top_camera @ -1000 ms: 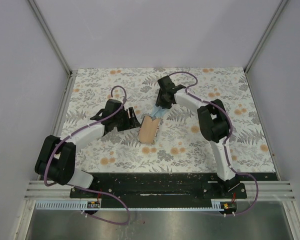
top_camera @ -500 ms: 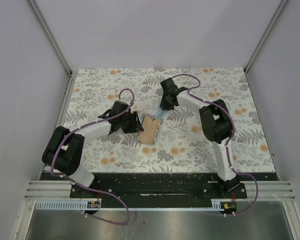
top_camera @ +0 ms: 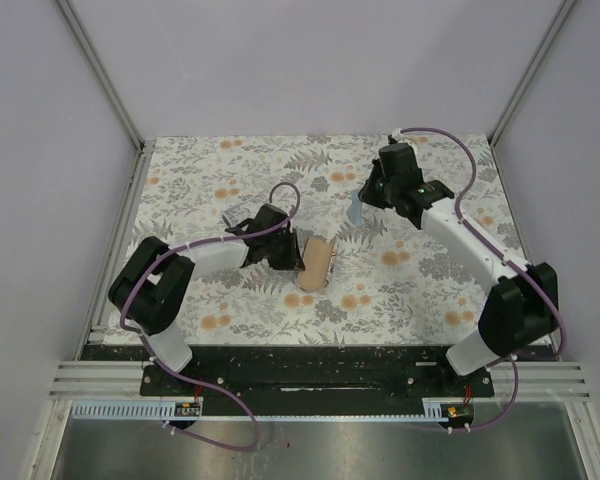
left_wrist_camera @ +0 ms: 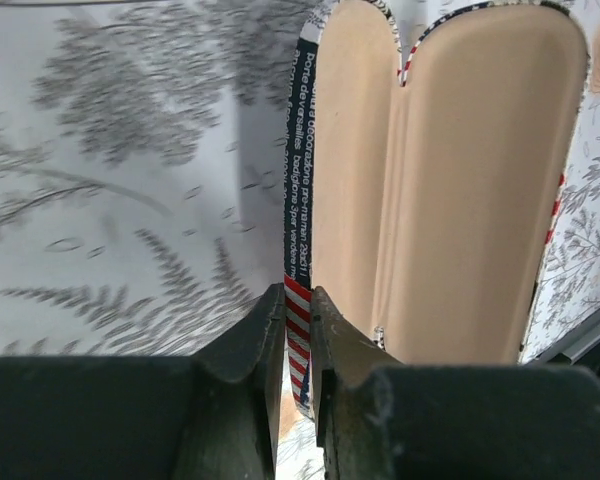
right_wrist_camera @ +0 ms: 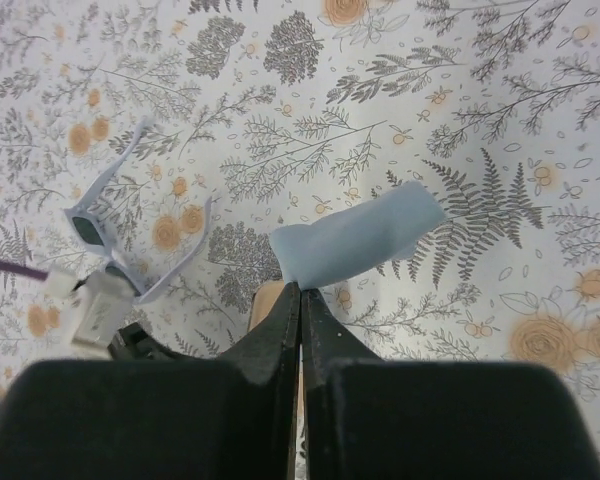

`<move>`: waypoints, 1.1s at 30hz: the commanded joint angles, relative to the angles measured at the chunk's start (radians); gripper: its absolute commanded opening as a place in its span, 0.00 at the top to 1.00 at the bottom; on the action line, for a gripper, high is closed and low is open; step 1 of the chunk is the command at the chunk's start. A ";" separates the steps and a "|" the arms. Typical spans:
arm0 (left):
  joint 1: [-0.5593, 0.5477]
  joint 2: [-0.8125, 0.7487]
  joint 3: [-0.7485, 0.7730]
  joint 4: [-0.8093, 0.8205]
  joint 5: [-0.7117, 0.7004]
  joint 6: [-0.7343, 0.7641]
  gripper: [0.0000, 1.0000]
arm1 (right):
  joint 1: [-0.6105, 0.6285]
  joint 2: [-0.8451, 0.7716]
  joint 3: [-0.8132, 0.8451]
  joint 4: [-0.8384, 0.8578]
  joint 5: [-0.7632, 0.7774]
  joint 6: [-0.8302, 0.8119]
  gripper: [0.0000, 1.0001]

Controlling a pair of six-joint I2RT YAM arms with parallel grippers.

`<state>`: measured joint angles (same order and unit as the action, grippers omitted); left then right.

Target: Organize the sunglasses

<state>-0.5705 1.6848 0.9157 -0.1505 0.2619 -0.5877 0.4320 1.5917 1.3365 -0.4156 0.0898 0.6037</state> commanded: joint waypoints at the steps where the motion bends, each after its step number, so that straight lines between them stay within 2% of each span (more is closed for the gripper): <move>1: -0.086 0.055 0.118 0.084 -0.044 -0.060 0.85 | -0.009 -0.137 -0.040 -0.054 0.036 -0.068 1.00; 9: -0.192 0.176 0.248 0.127 -0.118 -0.195 0.83 | -0.016 -0.277 -0.079 -0.152 0.033 -0.104 1.00; 11: -0.210 0.191 0.264 0.146 -0.115 -0.216 0.79 | -0.016 -0.297 -0.094 -0.157 0.018 -0.099 1.00; 12: -0.218 0.196 0.267 0.146 -0.110 -0.221 0.76 | -0.016 -0.303 -0.102 -0.158 0.007 -0.094 1.00; 13: -0.226 0.197 0.264 0.172 -0.105 -0.225 0.68 | -0.016 -0.305 -0.111 -0.158 -0.002 -0.088 1.00; 14: -0.229 0.191 0.261 0.175 -0.102 -0.224 0.53 | -0.016 -0.306 -0.117 -0.161 -0.013 -0.082 1.00; 15: -0.230 0.182 0.252 0.170 -0.102 -0.216 0.42 | -0.015 -0.306 -0.126 -0.161 -0.024 -0.081 1.00; 17: -0.220 0.136 0.215 0.152 -0.115 -0.204 0.30 | -0.016 -0.297 -0.140 -0.163 -0.071 -0.076 1.00; 24: -0.068 -0.181 -0.038 0.119 -0.093 -0.160 0.28 | 0.004 -0.179 -0.146 -0.098 -0.347 -0.070 1.00; 29: 0.037 -0.416 -0.170 0.011 -0.115 -0.104 0.28 | 0.172 -0.018 0.010 -0.106 -0.371 -0.093 1.00; 33: 0.102 -0.569 -0.233 -0.067 -0.150 -0.090 0.29 | 0.257 0.102 0.134 -0.097 -0.458 -0.085 1.00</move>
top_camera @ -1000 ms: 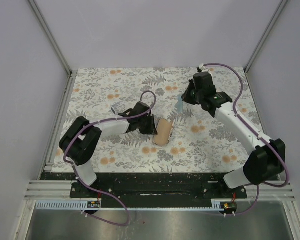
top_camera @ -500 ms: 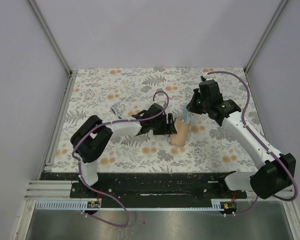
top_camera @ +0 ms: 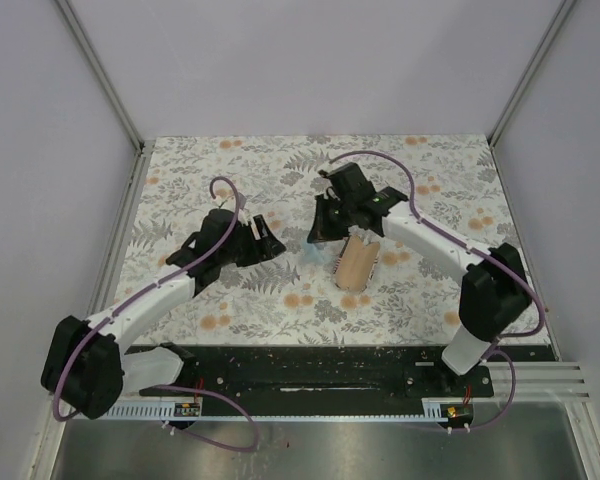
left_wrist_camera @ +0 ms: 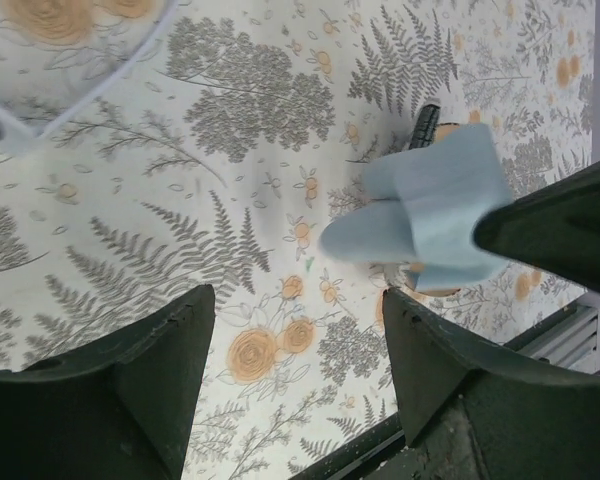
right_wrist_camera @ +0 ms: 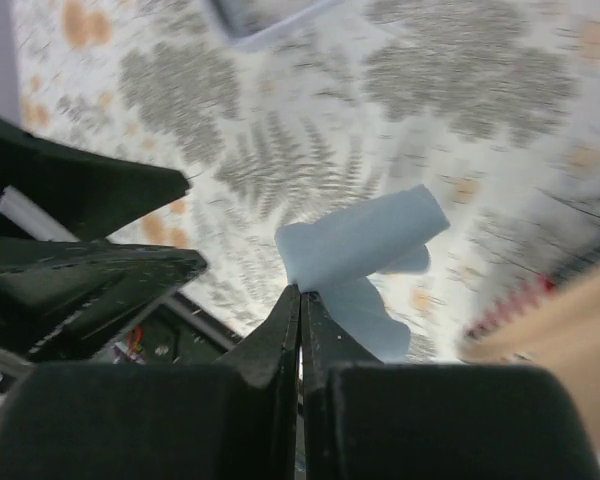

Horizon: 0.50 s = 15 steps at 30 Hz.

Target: Organize the sunglasses

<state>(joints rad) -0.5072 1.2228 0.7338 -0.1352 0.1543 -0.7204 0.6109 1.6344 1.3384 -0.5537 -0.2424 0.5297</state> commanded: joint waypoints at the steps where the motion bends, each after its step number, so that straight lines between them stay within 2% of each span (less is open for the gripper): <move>1: 0.053 -0.143 -0.063 -0.101 -0.058 0.042 0.28 | 0.087 0.068 0.146 0.058 -0.150 -0.007 1.00; 2: 0.071 -0.178 -0.076 -0.118 -0.068 0.044 0.28 | 0.092 0.068 0.143 0.079 -0.165 0.006 0.96; 3: 0.088 -0.210 -0.083 -0.132 -0.074 0.048 0.28 | 0.090 0.064 0.130 0.099 -0.167 0.019 0.78; 4: 0.101 -0.229 -0.089 -0.151 -0.078 0.055 0.28 | 0.089 0.056 0.113 0.107 -0.143 0.030 0.52; 6: 0.113 -0.247 -0.088 -0.194 -0.104 0.071 0.28 | 0.089 0.047 0.062 0.100 -0.082 0.038 0.27; 7: 0.114 -0.247 -0.088 -0.211 -0.114 0.081 0.28 | 0.084 0.044 0.035 0.088 -0.049 0.042 0.20; 10: 0.114 -0.238 -0.105 -0.225 -0.125 0.093 0.28 | 0.067 0.019 -0.073 0.081 0.006 0.049 0.20; 15: 0.114 -0.184 -0.137 -0.185 -0.113 0.096 0.31 | 0.067 -0.047 -0.188 0.106 0.032 0.055 0.33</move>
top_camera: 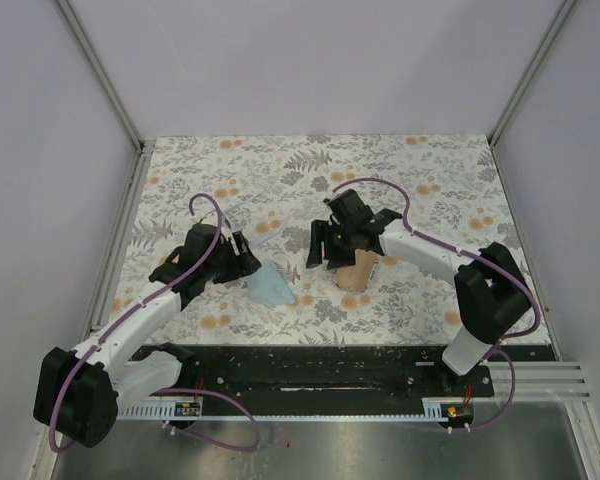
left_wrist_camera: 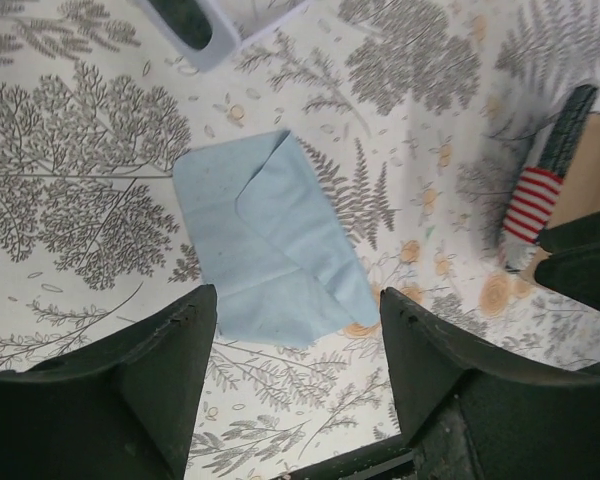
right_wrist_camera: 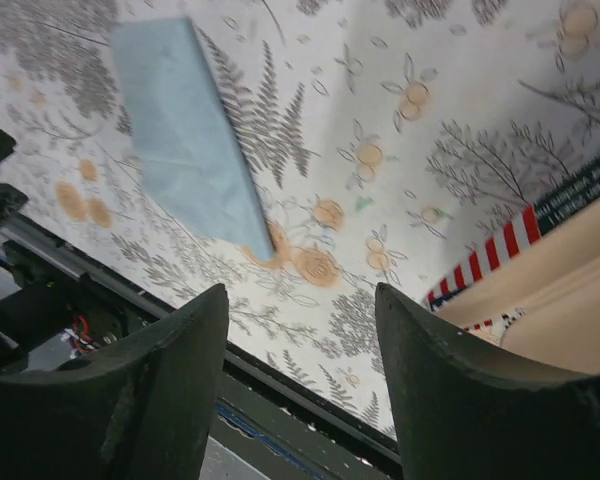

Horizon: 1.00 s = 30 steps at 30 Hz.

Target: Organize the sunglasses

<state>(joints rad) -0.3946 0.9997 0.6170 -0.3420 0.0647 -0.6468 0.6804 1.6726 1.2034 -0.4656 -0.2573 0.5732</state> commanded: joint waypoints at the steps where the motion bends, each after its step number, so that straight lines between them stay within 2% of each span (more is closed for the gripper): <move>1: 0.002 0.049 -0.022 0.026 -0.029 0.022 0.32 | 0.001 -0.091 -0.064 0.024 0.037 0.017 0.36; 5: 0.010 0.065 -0.028 0.034 -0.062 0.018 0.35 | 0.048 -0.085 -0.058 0.038 0.055 0.001 0.50; 9: 0.074 0.097 -0.042 0.067 0.006 -0.004 0.38 | 0.140 -0.038 -0.022 0.038 0.142 -0.021 0.65; 19: 0.125 0.221 -0.019 0.118 0.020 0.004 0.45 | 0.266 0.093 0.051 0.036 0.231 -0.032 0.62; 23: 0.126 0.255 0.001 0.118 0.010 0.015 0.46 | 0.289 0.140 0.061 0.038 0.248 -0.029 0.58; 30: 0.126 0.293 0.006 0.150 0.015 0.015 0.50 | 0.309 0.202 0.081 0.038 0.253 -0.045 0.59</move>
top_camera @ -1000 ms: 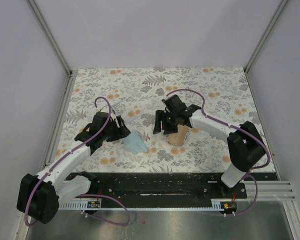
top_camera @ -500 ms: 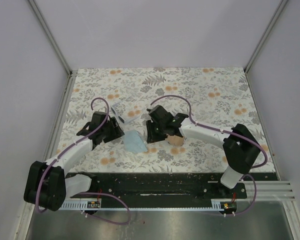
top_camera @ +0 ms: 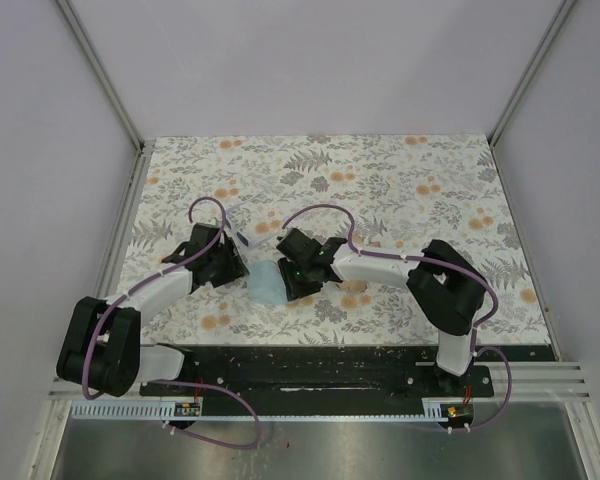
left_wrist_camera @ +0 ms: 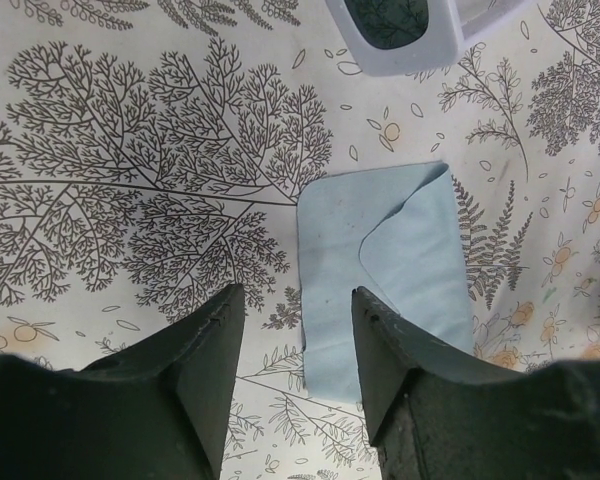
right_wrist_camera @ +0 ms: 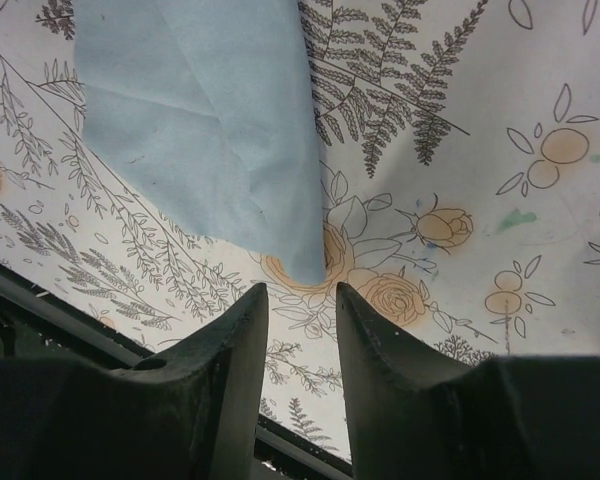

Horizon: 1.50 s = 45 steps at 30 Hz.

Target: Organize the sunglasses

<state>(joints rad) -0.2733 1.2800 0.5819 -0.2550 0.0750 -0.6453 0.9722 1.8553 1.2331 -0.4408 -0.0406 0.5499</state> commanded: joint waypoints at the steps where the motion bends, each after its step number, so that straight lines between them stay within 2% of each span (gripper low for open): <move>1: 0.005 0.019 0.045 0.063 0.005 0.013 0.50 | 0.019 0.025 0.055 0.013 0.036 -0.025 0.59; 9: 0.005 0.085 0.053 0.102 0.000 0.009 0.53 | 0.031 0.097 0.106 -0.027 0.099 -0.042 0.62; 14: 0.005 0.140 0.076 0.111 -0.007 0.012 0.53 | 0.031 0.120 0.095 -0.036 0.130 -0.036 0.71; 17: 0.005 0.174 0.088 0.117 0.000 0.013 0.53 | 0.031 0.105 0.075 -0.035 0.119 -0.025 0.82; 20: 0.003 0.208 0.107 0.120 0.006 0.016 0.56 | 0.033 0.084 0.059 -0.033 0.110 -0.021 0.86; 29: 0.002 0.268 0.108 0.137 0.037 0.016 0.63 | 0.033 0.054 0.052 -0.032 0.091 -0.018 0.87; 37: 0.002 0.266 0.059 0.137 0.054 0.016 0.65 | 0.031 0.050 0.060 -0.033 0.084 -0.013 0.87; 45: -0.004 0.148 0.070 0.030 -0.070 0.026 0.64 | 0.031 0.044 0.063 -0.033 0.079 -0.010 0.87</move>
<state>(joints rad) -0.2733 1.4887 0.6701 -0.1051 0.0868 -0.6426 0.9932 1.9480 1.2945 -0.4610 0.0410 0.5289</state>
